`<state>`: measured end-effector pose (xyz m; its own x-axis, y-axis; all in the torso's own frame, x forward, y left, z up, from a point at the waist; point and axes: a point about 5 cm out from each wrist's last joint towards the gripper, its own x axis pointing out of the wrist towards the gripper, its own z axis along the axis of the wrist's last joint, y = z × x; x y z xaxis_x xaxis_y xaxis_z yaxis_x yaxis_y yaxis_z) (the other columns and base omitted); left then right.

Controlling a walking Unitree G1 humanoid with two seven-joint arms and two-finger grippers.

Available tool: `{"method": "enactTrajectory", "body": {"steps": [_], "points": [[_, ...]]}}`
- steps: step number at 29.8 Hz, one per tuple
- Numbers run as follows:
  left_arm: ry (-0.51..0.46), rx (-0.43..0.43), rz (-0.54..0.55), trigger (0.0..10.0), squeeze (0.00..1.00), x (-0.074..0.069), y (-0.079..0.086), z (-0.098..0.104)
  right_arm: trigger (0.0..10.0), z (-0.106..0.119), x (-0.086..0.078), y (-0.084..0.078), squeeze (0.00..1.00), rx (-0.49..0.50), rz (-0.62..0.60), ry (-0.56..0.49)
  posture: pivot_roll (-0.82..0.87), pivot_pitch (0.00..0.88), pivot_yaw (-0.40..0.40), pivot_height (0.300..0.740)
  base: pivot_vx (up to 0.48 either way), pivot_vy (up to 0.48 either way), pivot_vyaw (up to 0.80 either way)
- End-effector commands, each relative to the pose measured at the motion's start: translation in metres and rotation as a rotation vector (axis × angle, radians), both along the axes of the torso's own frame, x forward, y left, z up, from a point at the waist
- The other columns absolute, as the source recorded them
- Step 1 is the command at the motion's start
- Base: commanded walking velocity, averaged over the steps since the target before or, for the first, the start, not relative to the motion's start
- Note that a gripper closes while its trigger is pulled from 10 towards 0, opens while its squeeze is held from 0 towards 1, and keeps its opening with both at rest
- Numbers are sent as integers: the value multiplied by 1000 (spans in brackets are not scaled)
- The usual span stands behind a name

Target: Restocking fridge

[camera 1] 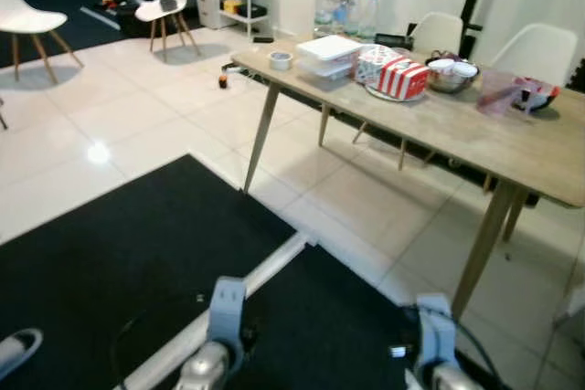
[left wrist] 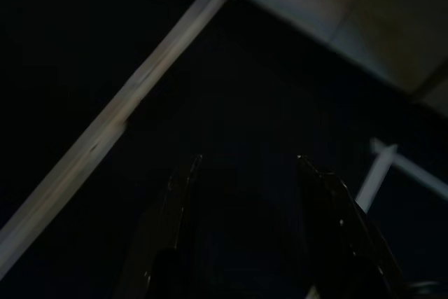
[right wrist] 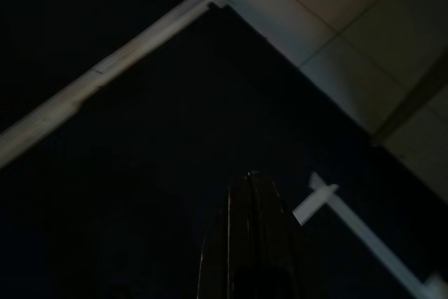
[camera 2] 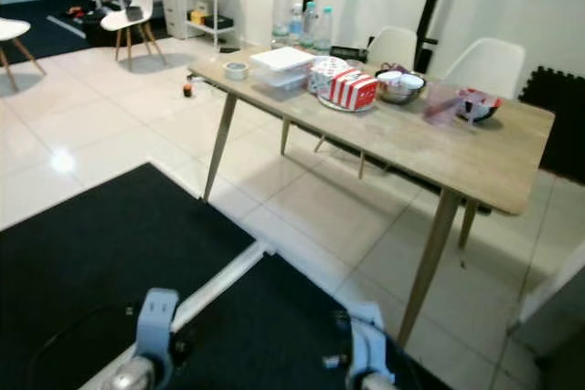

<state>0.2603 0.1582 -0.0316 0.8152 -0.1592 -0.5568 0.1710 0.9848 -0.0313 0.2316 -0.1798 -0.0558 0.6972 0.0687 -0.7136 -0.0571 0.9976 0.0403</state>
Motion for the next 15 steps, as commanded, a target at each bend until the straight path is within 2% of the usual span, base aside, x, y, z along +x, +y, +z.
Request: {"method": "enactTrajectory", "body": {"steps": [1,5,7,15], "points": [[30,7,2,10000,0,-6,3,-5,10000,0,0,4,0,10,-3,0,-16,0,-36,740,0,0,0],[30,9,1,10000,0,-5,3,-4,10000,1,2,3,0,13,-15,-3,-16,0,-36,740,60,0,0],[29,9,2,10000,0,-4,4,-4,10000,1,2,3,0,14,-17,-5,-17,0,-37,740,0,0,-413],[21,9,6,10000,0,-2,5,-2,10000,2,4,2,0,10,-18,-7,-19,0,-42,740,0,0,-672]]}}
